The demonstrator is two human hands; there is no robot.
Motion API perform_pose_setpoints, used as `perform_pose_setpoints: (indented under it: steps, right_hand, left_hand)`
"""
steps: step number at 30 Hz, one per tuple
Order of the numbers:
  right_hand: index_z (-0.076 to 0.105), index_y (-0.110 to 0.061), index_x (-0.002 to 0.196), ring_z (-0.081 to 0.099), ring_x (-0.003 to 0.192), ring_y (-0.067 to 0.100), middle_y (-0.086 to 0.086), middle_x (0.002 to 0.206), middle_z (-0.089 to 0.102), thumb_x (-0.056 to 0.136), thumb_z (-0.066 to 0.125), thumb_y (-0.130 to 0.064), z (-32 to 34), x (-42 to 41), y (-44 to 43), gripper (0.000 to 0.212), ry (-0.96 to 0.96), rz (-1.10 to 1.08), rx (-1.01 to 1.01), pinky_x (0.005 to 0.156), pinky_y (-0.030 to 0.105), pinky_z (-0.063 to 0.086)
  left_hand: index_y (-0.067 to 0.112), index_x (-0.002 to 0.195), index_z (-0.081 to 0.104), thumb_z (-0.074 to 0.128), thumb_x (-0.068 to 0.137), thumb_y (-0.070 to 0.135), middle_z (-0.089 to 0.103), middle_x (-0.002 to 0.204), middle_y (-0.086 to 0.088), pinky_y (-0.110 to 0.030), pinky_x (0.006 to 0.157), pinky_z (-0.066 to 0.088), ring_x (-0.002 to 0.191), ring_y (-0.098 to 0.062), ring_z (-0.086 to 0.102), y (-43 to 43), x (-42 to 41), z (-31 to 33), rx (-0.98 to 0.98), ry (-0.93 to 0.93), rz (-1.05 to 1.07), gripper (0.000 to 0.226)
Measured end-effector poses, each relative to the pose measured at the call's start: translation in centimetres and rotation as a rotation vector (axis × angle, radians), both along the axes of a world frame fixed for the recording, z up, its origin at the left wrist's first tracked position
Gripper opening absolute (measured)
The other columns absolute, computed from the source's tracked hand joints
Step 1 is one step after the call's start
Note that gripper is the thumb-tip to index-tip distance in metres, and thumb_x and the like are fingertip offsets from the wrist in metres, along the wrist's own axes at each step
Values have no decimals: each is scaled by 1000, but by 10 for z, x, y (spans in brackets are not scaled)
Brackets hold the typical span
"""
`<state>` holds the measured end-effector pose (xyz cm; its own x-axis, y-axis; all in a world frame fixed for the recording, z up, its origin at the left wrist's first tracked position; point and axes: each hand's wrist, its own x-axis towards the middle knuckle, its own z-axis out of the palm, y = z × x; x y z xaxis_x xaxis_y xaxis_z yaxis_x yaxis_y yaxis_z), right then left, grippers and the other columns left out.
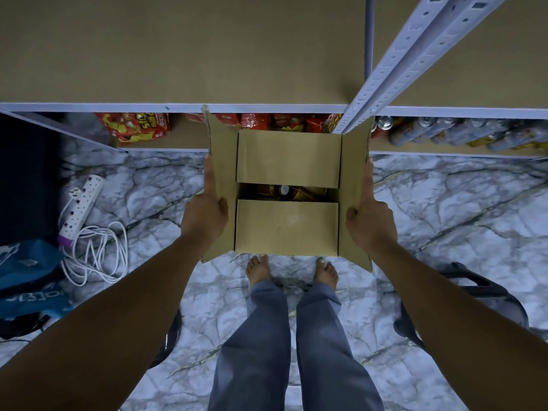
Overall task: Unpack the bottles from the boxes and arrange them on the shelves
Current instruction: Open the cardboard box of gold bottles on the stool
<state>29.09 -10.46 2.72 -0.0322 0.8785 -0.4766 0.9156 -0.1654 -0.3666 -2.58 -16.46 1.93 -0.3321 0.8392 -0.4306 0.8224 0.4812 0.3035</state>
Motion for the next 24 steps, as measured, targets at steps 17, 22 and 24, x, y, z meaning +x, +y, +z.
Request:
perform_pose_setpoints:
  steps: [17, 22, 24]
  right_hand:
    - [-8, -46, 157, 57, 55, 31, 16, 71, 63, 94, 54, -8, 0, 14, 7, 96, 59, -91, -26, 52, 39, 53]
    - [-7, -50, 156, 58, 56, 31, 14, 71, 63, 93, 54, -8, 4, 18, 8, 97, 92, -108, -33, 53, 38, 52]
    - [-8, -54, 154, 59, 57, 32, 14, 73, 64, 92, 53, -7, 7, 23, 6, 99, 113, -122, -39, 53, 42, 55]
  left_hand:
    - [30, 161, -12, 55, 101, 15, 62, 66, -16, -34, 46, 47, 51, -27, 56, 3, -17, 1, -14, -134, 40, 91]
    - [31, 161, -10, 56, 99, 12, 55, 58, -9, -36, 46, 49, 48, -26, 55, 12, -18, 9, -1, -154, 9, 92]
    - [31, 161, -9, 57, 99, 12, 59, 62, -13, -38, 47, 51, 49, -26, 55, 15, -16, 13, -13, -154, -10, 93]
